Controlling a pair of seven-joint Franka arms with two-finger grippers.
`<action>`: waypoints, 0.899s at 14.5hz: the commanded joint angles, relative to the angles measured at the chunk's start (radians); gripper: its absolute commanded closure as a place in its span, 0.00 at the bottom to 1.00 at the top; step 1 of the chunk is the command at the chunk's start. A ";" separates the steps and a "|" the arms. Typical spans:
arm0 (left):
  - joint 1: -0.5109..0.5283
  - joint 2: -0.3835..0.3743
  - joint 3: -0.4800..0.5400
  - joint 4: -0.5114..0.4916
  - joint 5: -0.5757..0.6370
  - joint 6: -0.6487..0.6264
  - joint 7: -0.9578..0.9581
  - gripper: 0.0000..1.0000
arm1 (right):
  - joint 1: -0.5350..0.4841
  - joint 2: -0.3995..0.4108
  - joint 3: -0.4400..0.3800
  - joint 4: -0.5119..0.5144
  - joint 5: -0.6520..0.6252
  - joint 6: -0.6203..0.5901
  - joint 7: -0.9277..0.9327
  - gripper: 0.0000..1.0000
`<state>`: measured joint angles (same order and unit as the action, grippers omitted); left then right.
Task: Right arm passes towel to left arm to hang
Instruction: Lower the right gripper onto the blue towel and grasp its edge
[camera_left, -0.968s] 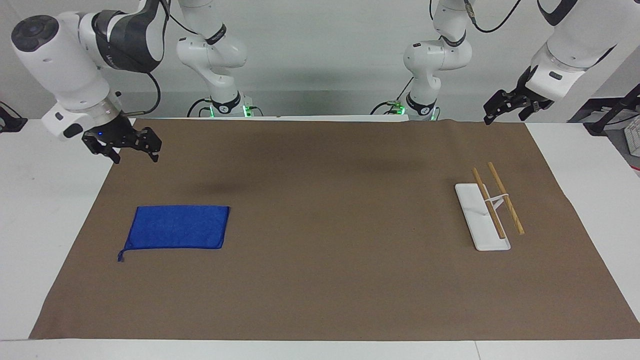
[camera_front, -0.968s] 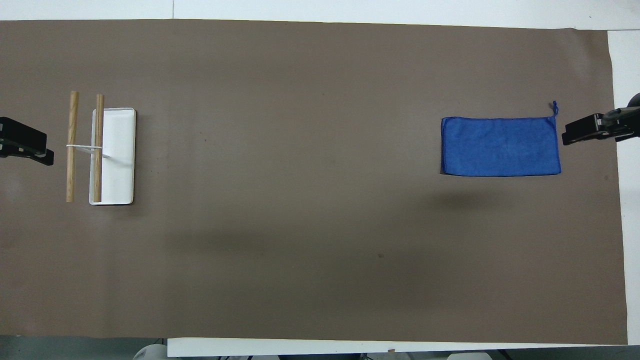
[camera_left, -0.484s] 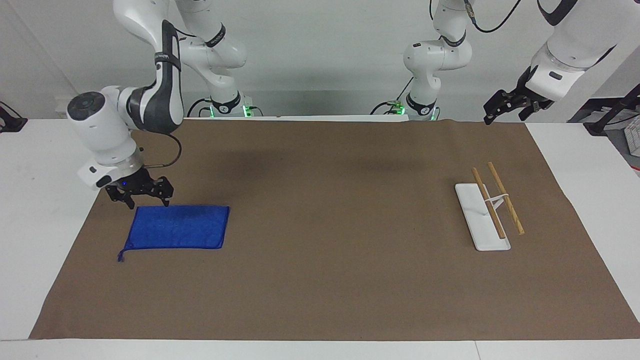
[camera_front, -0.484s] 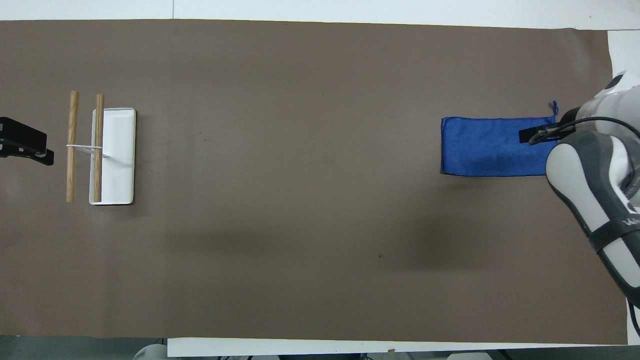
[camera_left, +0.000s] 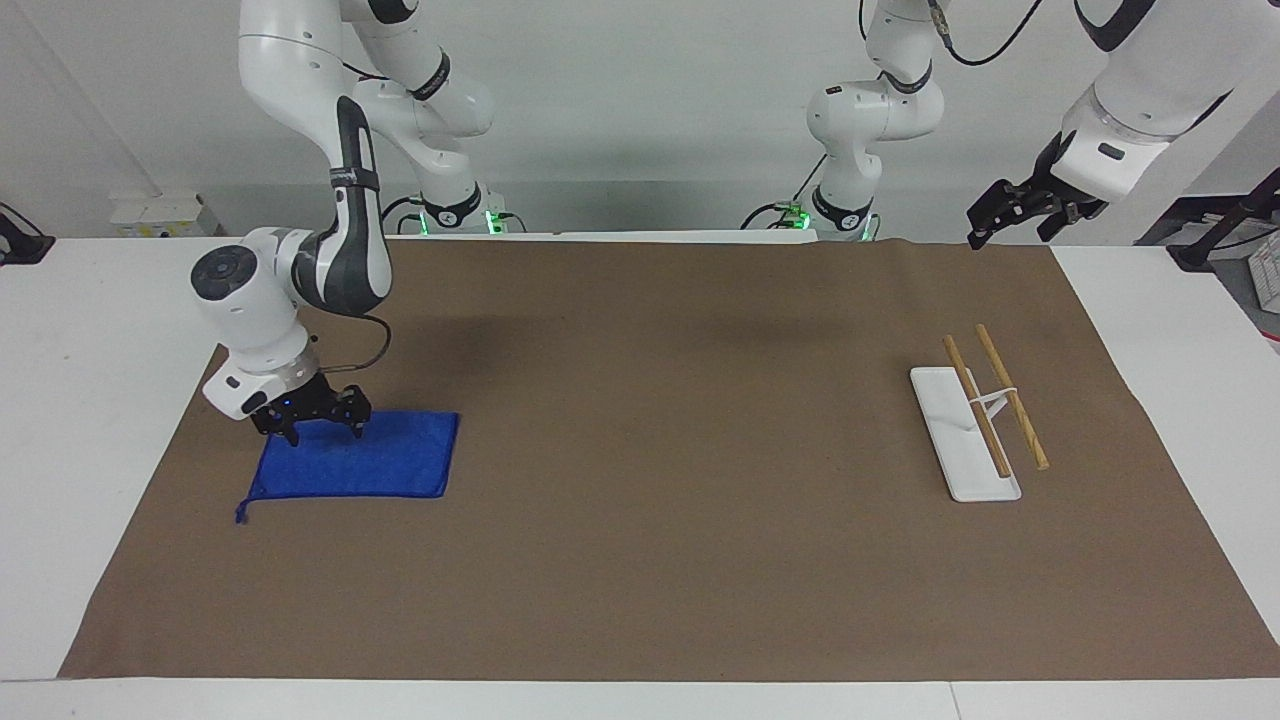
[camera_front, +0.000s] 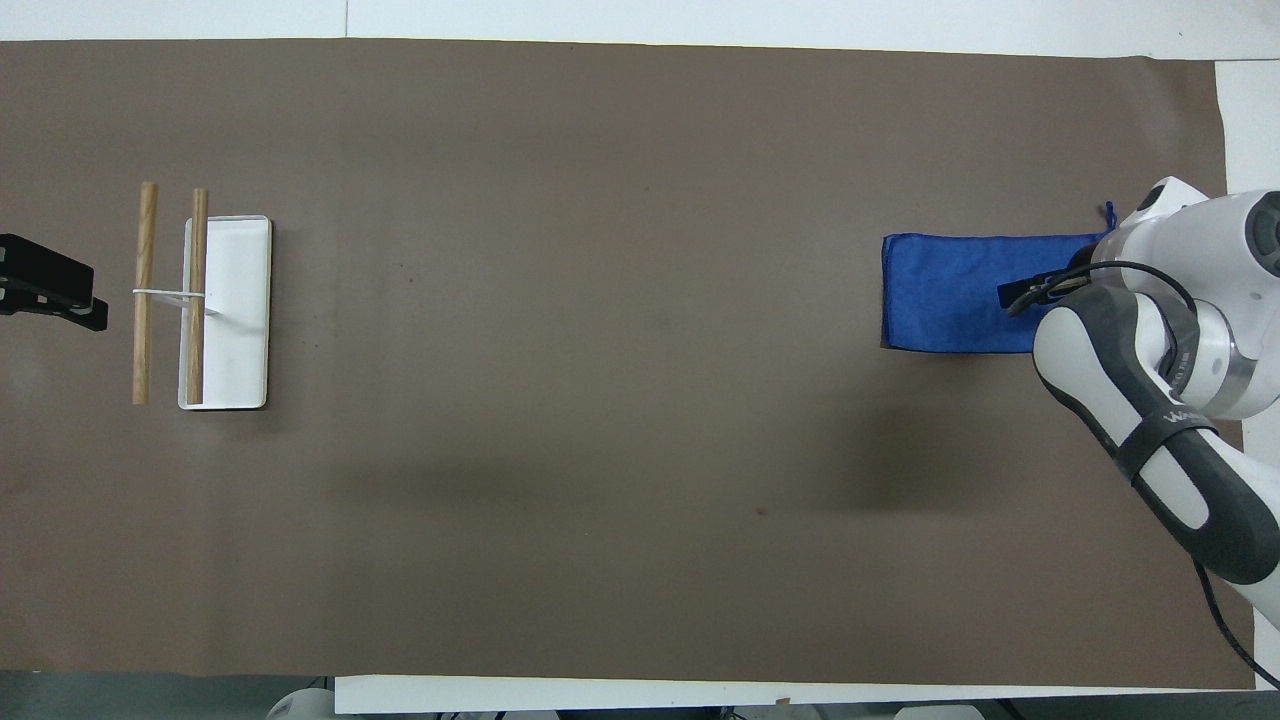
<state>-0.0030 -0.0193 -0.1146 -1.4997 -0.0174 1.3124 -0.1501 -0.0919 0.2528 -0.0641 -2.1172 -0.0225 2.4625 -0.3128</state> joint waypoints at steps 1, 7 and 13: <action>0.009 -0.025 -0.002 -0.031 0.008 0.016 0.006 0.00 | -0.023 0.010 0.012 -0.026 -0.002 0.052 -0.037 0.05; 0.009 -0.025 -0.002 -0.031 0.010 0.016 0.006 0.00 | -0.025 0.022 0.013 -0.026 -0.002 0.052 -0.048 0.63; 0.009 -0.025 -0.002 -0.031 0.010 0.016 0.006 0.00 | -0.026 0.014 0.023 -0.012 -0.001 0.026 -0.065 1.00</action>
<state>-0.0029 -0.0193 -0.1146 -1.4997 -0.0174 1.3124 -0.1501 -0.0997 0.2703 -0.0578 -2.1288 -0.0224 2.4969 -0.3587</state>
